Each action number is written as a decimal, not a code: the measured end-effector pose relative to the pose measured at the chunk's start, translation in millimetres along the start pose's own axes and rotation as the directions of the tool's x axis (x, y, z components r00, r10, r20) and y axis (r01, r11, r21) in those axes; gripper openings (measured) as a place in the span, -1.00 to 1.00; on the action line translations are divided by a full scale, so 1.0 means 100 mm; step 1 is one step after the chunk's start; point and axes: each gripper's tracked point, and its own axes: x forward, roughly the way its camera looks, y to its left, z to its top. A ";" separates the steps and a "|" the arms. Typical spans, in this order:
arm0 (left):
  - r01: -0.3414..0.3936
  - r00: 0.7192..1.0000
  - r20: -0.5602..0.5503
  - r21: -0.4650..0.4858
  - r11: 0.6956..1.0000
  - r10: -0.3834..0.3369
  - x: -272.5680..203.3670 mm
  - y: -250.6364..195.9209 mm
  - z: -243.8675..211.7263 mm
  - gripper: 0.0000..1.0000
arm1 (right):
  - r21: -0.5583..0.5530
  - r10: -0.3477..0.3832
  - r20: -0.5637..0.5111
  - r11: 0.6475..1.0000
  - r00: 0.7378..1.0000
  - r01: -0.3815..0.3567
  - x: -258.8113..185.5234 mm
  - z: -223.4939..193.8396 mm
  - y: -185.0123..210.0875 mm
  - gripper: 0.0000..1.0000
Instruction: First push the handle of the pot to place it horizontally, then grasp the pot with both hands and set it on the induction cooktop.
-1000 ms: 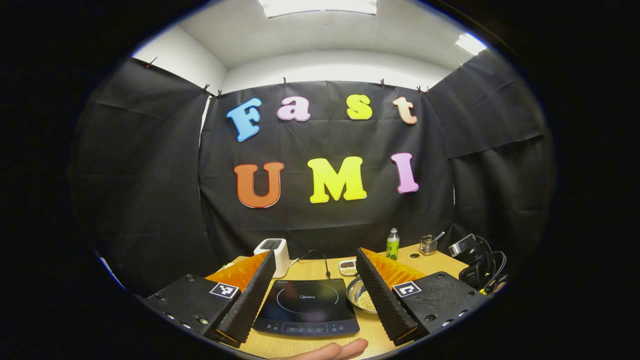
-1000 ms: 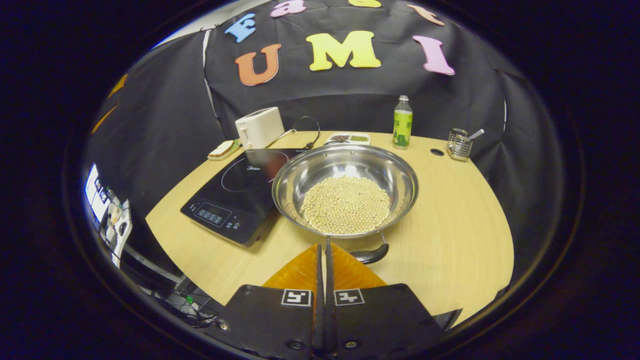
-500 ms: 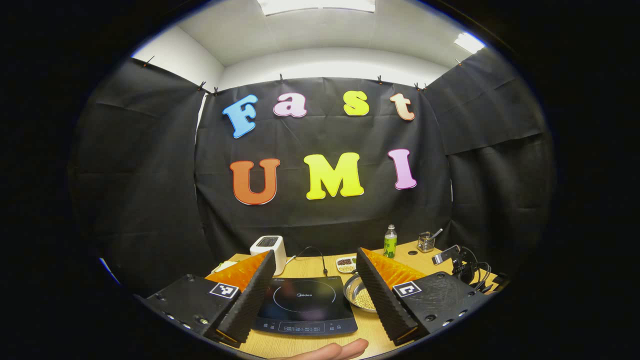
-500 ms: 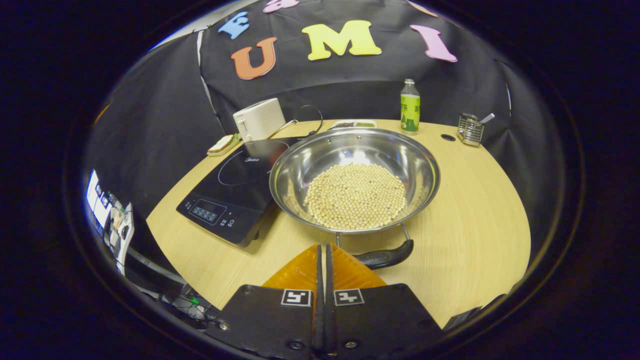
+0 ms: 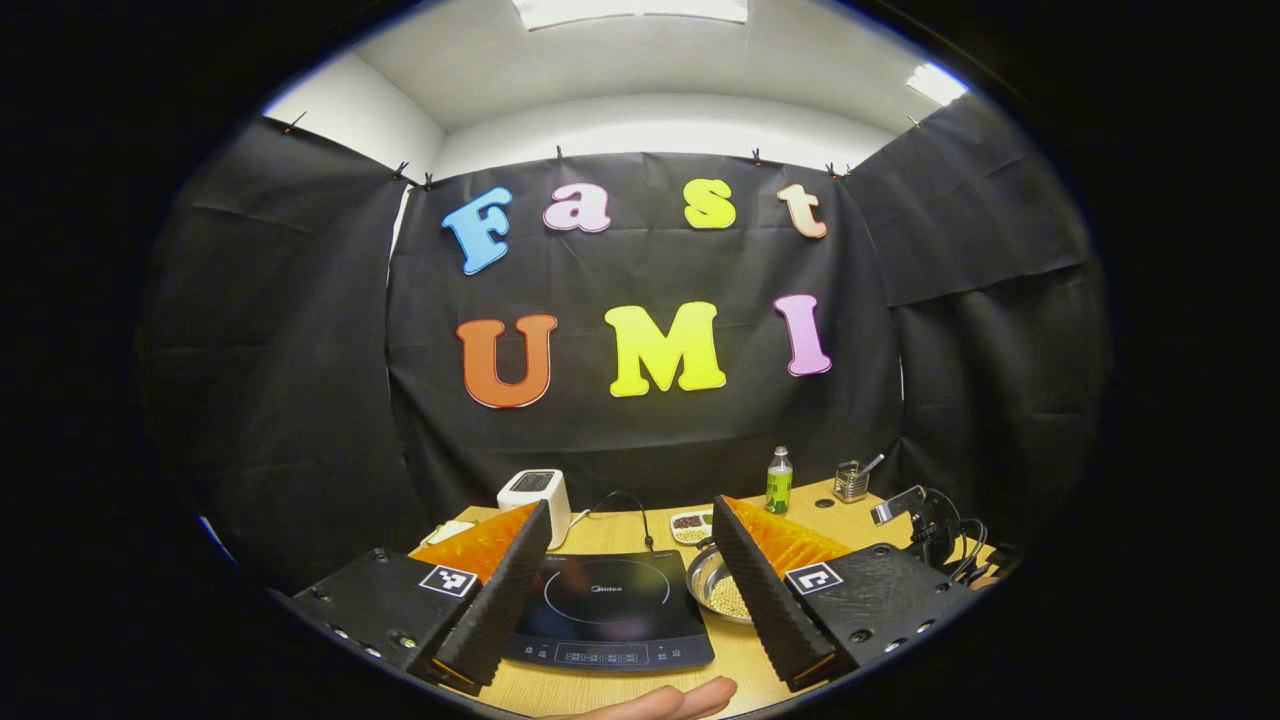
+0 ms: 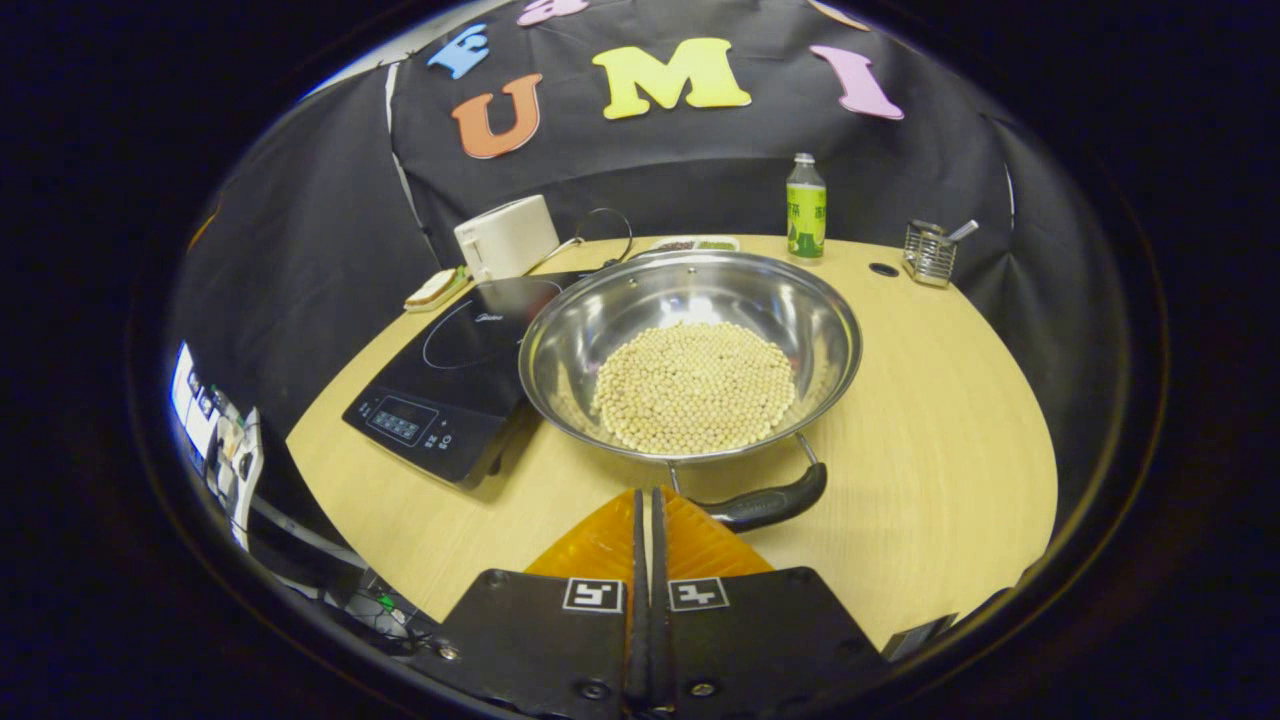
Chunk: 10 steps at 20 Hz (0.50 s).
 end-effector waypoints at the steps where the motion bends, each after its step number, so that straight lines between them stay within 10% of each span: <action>1: 0.006 1.000 0.001 -0.005 1.000 -0.006 0.00 -0.03 0.01 0.92 | -0.006 -0.008 0.002 1.000 1.000 0.008 -0.01 0.00 -0.03 -0.93; 10: 0.001 1.000 -0.001 -0.014 1.000 -0.001 -0.02 -0.08 -0.01 0.92 | -0.041 -0.038 0.035 0.998 0.999 0.039 -0.05 0.00 -0.27 -0.93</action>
